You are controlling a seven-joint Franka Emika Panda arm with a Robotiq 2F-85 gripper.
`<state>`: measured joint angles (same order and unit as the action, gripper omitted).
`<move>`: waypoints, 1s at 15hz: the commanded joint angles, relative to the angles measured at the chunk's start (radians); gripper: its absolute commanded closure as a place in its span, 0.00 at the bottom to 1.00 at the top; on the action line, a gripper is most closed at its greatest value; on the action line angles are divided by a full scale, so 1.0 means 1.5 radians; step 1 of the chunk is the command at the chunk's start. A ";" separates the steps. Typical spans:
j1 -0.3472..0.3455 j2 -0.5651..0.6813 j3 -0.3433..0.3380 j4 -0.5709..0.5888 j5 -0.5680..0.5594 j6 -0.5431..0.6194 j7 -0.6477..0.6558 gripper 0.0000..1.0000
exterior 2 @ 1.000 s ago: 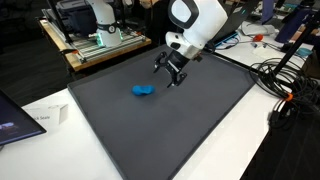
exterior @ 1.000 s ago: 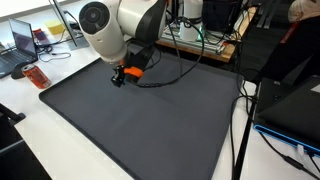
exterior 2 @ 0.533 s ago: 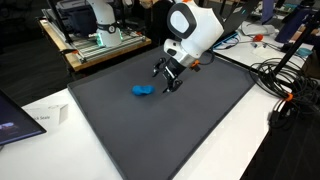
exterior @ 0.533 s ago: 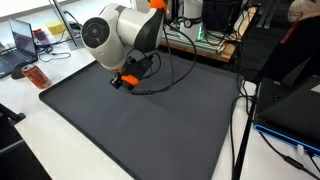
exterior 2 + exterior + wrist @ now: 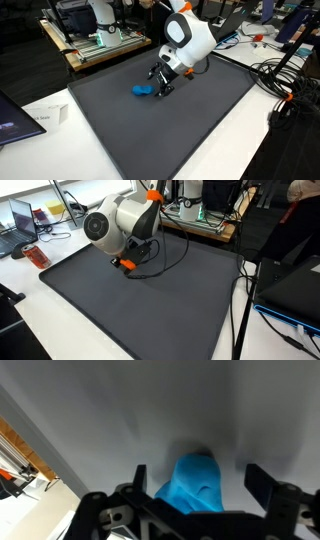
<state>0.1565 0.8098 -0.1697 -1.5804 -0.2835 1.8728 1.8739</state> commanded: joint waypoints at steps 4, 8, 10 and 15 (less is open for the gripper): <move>-0.008 0.018 -0.009 0.020 0.008 -0.037 0.031 0.00; -0.013 0.022 -0.009 0.026 0.007 -0.043 0.033 0.41; -0.013 0.024 -0.010 0.031 0.007 -0.049 0.034 0.54; -0.014 0.030 -0.007 0.046 0.010 -0.057 0.030 0.88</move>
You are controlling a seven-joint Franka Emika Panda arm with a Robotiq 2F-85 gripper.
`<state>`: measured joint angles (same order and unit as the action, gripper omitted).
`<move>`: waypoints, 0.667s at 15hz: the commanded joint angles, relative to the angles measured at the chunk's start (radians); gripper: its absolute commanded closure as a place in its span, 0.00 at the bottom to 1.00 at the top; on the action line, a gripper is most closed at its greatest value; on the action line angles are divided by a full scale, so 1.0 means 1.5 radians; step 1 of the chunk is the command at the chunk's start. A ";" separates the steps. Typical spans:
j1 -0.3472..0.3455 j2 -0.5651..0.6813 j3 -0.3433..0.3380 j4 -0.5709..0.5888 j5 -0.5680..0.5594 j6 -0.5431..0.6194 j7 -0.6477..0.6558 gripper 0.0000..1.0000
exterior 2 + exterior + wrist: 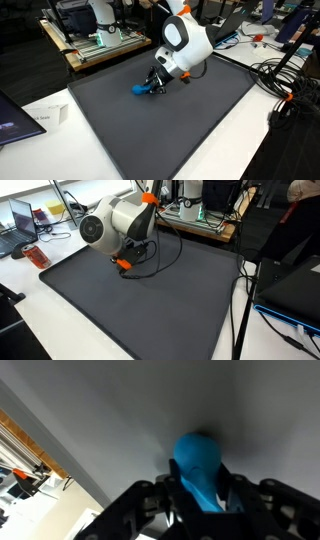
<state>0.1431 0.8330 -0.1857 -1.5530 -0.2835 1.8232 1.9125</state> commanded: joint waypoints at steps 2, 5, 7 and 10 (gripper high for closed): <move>-0.007 0.009 0.007 0.028 0.012 -0.027 0.000 0.98; -0.010 -0.010 0.015 0.018 0.018 -0.017 -0.012 0.98; -0.012 -0.025 0.020 0.006 0.022 -0.012 -0.018 0.98; -0.009 -0.058 0.023 -0.020 0.026 0.005 -0.021 0.98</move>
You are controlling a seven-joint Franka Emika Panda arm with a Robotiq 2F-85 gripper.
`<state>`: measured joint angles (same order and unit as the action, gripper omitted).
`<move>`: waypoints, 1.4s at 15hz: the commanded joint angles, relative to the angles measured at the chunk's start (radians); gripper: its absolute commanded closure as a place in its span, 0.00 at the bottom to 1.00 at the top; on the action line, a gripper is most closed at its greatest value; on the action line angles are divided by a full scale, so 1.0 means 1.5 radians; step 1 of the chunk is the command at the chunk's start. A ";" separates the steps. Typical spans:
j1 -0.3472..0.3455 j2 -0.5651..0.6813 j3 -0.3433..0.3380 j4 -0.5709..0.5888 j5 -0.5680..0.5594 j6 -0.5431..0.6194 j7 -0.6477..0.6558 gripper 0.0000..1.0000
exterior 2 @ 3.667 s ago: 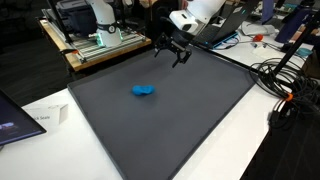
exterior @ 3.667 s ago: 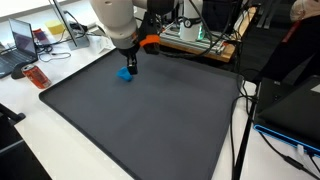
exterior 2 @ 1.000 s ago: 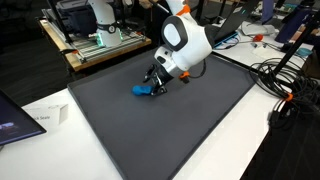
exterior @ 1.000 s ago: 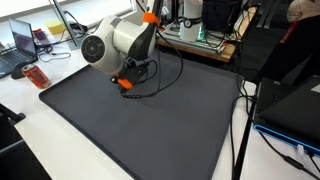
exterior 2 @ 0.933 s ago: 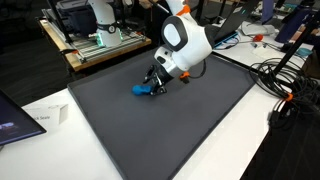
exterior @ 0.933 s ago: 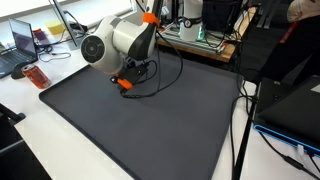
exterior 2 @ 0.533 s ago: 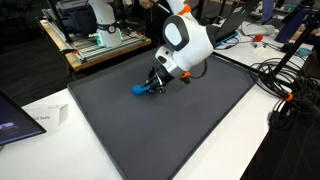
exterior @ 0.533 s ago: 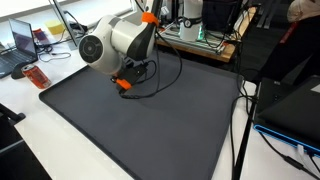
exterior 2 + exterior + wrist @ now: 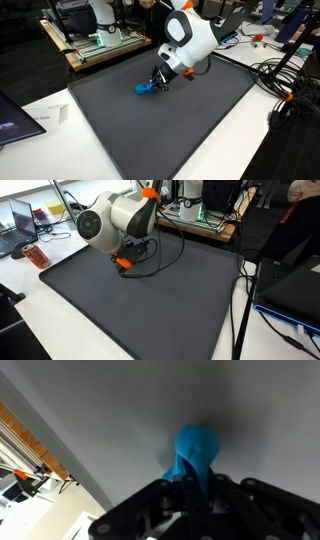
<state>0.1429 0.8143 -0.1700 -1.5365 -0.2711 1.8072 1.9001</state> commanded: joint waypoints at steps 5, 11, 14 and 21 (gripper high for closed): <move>0.009 -0.138 0.017 -0.102 -0.002 0.065 -0.003 0.98; 0.040 -0.258 0.023 -0.196 -0.052 0.113 0.023 0.99; 0.055 -0.309 0.031 -0.233 -0.100 0.124 0.046 0.99; 0.075 -0.376 0.064 -0.279 -0.232 0.107 0.160 0.99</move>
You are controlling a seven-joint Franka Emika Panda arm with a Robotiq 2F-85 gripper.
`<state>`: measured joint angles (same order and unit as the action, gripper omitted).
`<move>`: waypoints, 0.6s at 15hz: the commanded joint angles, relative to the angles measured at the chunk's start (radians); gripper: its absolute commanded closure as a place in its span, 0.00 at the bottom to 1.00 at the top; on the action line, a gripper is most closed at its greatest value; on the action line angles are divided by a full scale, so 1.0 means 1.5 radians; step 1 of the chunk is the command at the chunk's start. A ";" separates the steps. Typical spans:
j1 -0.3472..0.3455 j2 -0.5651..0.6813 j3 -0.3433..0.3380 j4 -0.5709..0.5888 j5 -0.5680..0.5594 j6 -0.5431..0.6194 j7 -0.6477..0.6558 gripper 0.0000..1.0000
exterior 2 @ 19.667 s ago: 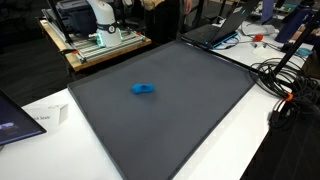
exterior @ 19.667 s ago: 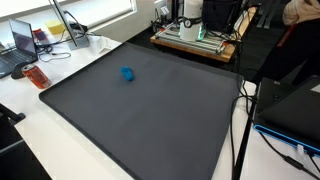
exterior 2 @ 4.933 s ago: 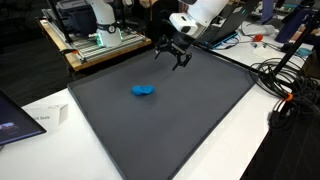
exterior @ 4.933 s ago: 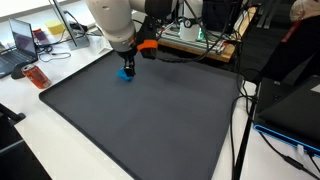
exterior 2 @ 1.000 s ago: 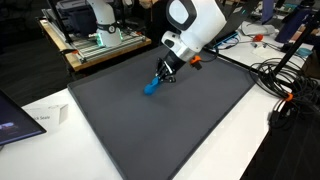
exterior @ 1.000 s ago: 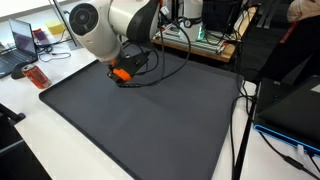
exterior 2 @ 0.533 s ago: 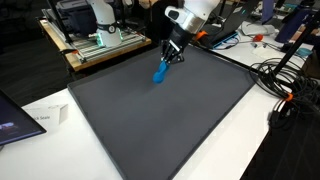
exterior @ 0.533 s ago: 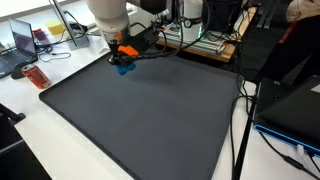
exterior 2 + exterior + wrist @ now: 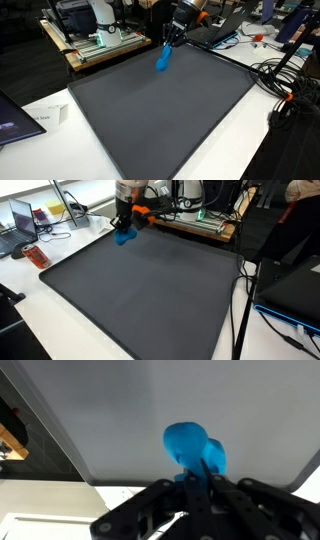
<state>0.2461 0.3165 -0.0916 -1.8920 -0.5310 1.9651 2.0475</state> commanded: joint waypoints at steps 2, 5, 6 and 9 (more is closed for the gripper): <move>0.007 -0.054 0.023 -0.049 -0.099 -0.012 0.106 0.99; 0.007 -0.059 0.043 -0.051 -0.152 -0.048 0.165 0.99; 0.006 -0.061 0.051 -0.050 -0.166 -0.062 0.180 0.99; 0.005 -0.067 0.071 -0.049 -0.200 -0.106 0.216 0.99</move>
<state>0.2516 0.2591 -0.0125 -1.9362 -0.7649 1.8600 2.3028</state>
